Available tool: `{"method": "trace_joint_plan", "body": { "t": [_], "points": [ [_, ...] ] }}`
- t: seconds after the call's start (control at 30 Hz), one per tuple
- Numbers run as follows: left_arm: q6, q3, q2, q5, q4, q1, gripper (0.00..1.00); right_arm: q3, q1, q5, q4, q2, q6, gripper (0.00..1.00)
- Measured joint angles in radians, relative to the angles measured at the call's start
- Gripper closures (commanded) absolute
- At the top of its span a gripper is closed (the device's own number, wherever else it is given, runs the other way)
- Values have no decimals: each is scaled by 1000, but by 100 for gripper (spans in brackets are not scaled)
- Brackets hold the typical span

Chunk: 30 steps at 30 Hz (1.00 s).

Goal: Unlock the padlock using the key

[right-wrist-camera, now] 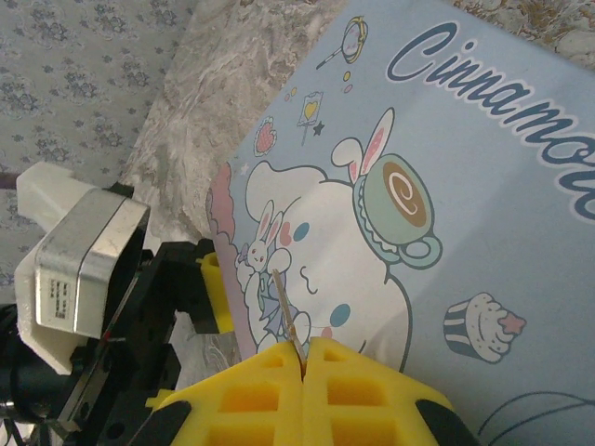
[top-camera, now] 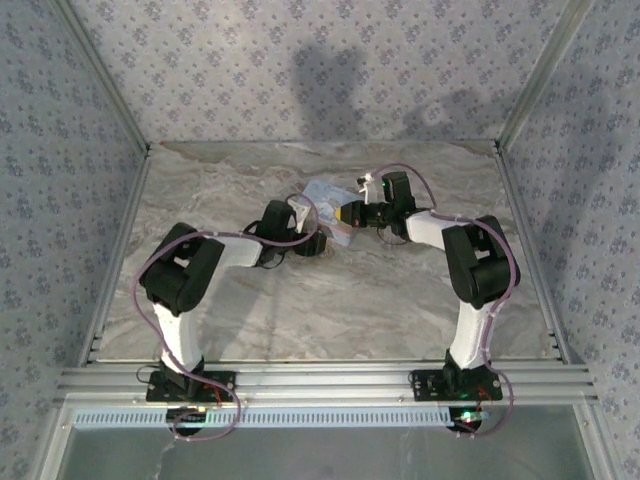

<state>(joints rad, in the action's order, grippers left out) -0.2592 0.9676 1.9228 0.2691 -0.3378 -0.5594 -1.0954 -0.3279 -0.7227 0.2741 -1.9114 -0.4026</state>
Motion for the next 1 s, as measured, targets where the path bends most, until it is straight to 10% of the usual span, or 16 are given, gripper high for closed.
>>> {"method": "trace_joint_plan", "body": {
  "t": [1.0],
  "points": [
    [-8,76,62,-70,23,-71,65,1,-2,8,5,0,3,100]
  ]
}}
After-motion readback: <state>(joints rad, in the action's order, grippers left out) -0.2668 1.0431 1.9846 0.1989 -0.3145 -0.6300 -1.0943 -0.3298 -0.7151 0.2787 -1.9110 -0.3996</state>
